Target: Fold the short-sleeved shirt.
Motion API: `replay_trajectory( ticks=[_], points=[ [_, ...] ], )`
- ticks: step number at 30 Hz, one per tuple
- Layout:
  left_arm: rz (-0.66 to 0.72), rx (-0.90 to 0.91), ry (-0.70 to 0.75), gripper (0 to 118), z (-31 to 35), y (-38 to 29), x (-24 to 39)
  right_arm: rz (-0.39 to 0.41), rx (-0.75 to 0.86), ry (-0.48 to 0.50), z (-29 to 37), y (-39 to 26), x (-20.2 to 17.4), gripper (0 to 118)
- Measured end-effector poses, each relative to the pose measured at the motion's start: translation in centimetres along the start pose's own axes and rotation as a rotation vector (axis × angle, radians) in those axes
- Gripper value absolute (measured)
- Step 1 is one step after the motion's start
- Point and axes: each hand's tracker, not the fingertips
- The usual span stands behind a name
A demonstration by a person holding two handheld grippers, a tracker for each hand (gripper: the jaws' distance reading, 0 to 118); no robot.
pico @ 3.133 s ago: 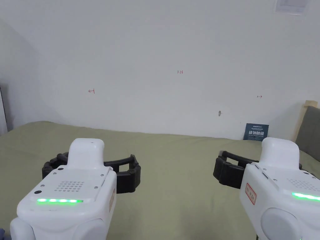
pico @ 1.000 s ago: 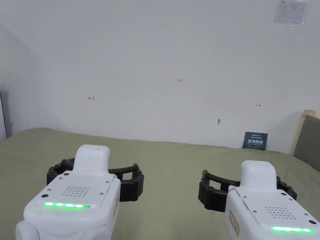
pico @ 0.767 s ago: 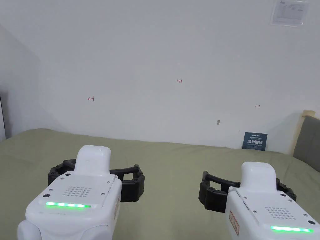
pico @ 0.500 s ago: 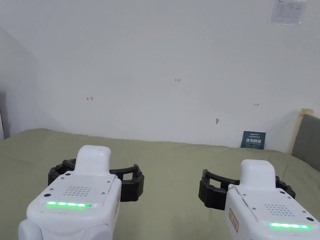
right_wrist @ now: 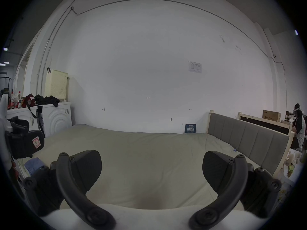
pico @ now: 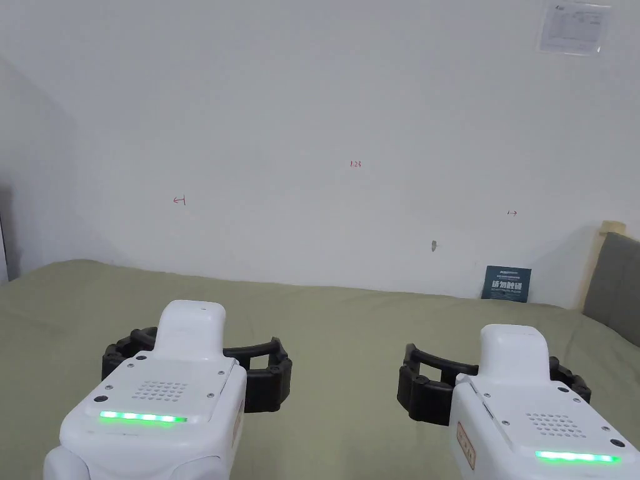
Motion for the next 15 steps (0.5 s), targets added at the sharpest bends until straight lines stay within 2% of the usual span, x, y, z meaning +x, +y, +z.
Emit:
replay_trajectory(
  ticks=[11, 15],
  points=[
    [0.003, 0.010, 0.004, 118, 0.54, 0.05, -0.21, -0.082, -0.010, 0.027, 0.43, 0.33, 0.74, 118],
    [-0.018, 0.009, 0.017, 118, 0.76, -0.20, 0.00, -0.080, -0.015, 0.029, 0.65, 0.43, 0.89, 118]
  ],
)
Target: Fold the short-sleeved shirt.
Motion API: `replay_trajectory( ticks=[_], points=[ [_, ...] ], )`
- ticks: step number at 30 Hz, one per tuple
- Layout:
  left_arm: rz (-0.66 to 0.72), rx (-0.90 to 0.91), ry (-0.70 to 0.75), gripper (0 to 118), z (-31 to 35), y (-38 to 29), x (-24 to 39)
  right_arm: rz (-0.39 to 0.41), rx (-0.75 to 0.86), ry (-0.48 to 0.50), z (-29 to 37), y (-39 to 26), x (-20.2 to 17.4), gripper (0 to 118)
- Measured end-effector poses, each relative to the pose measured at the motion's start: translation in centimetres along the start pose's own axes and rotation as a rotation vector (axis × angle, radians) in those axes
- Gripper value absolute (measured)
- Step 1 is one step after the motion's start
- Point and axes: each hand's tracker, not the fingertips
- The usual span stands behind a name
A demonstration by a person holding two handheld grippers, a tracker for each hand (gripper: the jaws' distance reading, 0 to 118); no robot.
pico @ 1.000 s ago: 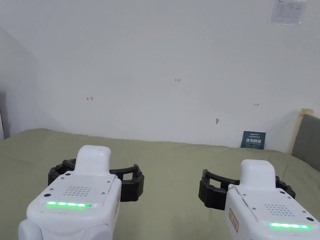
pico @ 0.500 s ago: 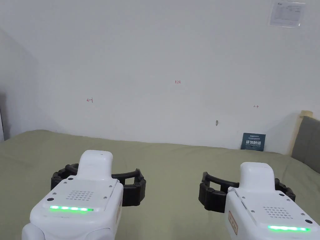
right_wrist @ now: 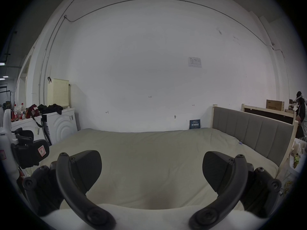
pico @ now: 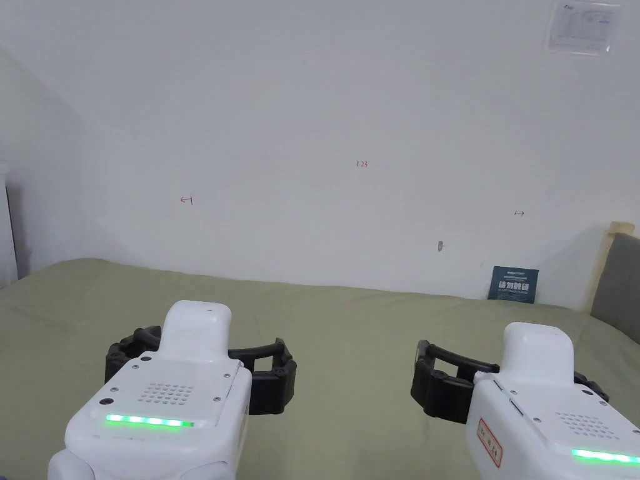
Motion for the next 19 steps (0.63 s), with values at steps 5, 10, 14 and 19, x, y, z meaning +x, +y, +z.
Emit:
replay_trajectory(
  ticks=[5, 10, 14, 19],
  points=[
    [0.003, -0.003, -0.012, 118, 0.01, -0.04, 0.26, 0.027, 0.008, -0.007, 0.19, 0.24, -0.10, 118],
    [0.012, 0.002, -0.007, 118, 0.05, 0.01, 0.28, 0.042, -0.018, -0.020, -0.03, 0.17, -0.10, 118],
    [0.013, 0.002, -0.011, 118, 0.15, -0.04, 0.31, 0.027, -0.026, -0.012, -0.11, 0.17, 0.04, 118],
    [0.020, 0.002, -0.009, 118, 0.27, -0.01, 0.24, 0.002, -0.034, 0.003, -0.01, 0.56, 0.13, 118]
  ],
)
